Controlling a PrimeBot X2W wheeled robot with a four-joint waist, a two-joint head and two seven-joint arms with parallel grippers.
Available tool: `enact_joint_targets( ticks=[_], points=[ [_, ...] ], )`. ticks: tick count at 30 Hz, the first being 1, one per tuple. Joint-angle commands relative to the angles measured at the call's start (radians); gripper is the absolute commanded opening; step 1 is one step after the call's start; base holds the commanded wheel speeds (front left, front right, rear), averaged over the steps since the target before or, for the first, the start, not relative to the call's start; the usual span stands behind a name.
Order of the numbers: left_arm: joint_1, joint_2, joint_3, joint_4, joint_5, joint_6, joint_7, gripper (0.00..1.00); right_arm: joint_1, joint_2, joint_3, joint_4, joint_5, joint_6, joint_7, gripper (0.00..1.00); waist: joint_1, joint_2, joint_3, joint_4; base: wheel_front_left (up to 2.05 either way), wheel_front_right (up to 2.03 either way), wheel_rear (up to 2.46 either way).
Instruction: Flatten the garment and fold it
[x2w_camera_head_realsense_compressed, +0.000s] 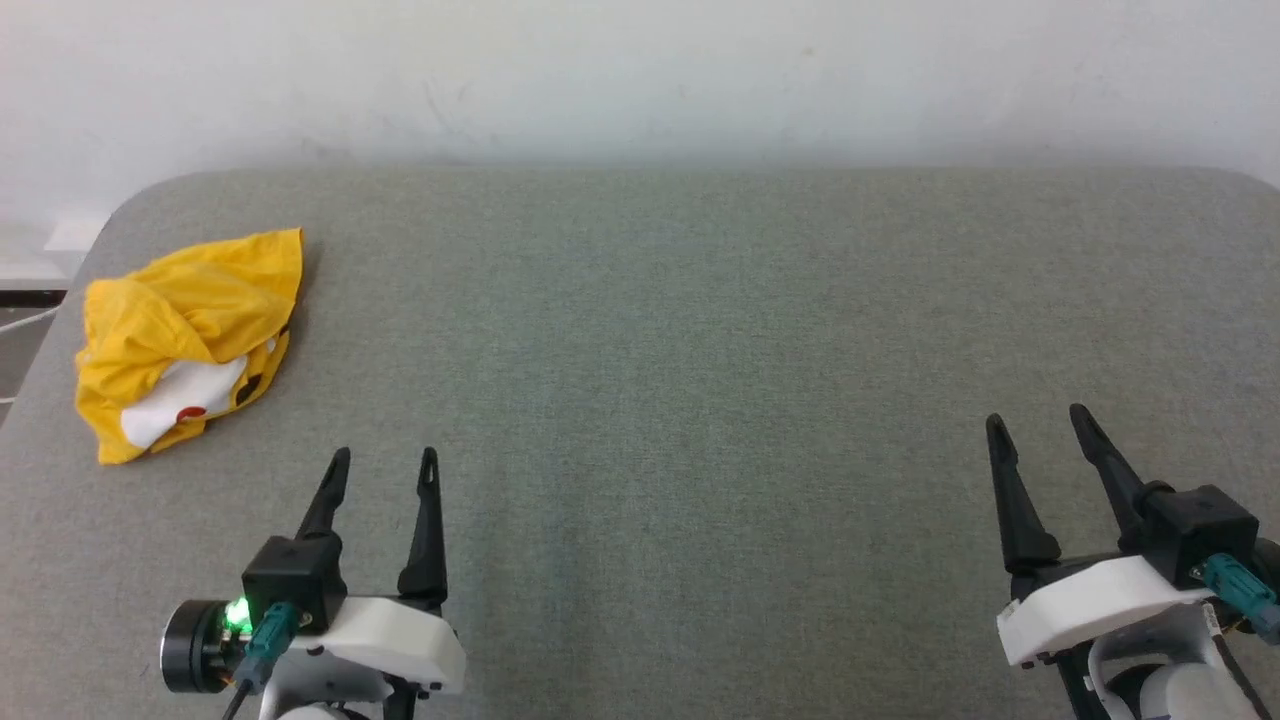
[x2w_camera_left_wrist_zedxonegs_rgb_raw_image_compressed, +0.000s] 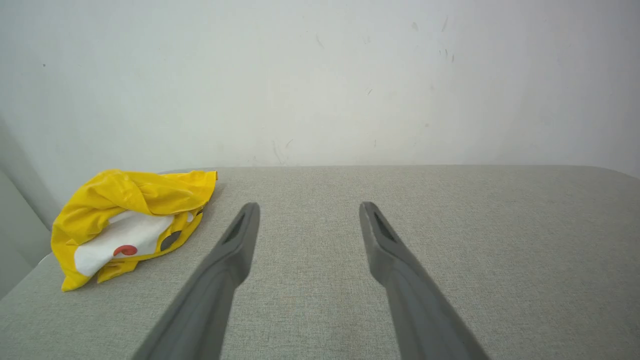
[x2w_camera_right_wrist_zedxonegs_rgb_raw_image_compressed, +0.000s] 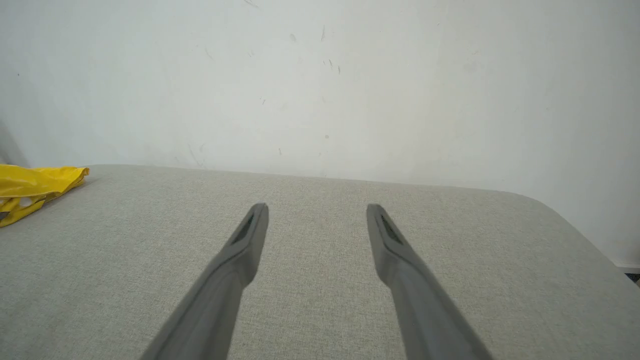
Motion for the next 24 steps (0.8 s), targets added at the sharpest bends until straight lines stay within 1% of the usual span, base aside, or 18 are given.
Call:
enact_joint_targets(
  ticks=[1,8,24],
  points=[
    [0.012,-0.002,-0.004,-0.003,-0.007,0.007,-0.012,1.00,0.003,0.001,-0.003,0.002,0.007,-0.001,-0.011,1.00,-0.0001,0.0000,0.001,0.015,0.00,0.00,0.00],
    [0.016,-0.003,-0.008,-0.005,-0.014,0.013,-0.025,1.00,0.003,0.001,-0.005,0.002,0.009,-0.001,-0.023,1.00,-0.0001,0.0000,0.007,0.048,0.00,0.00,0.00],
    [0.028,-0.003,-0.019,-0.011,-0.034,0.029,-0.058,1.00,0.000,0.002,0.008,0.020,0.020,-0.001,-0.057,1.00,-0.0001,0.0000,0.022,0.157,0.00,0.00,0.00]
  ],
)
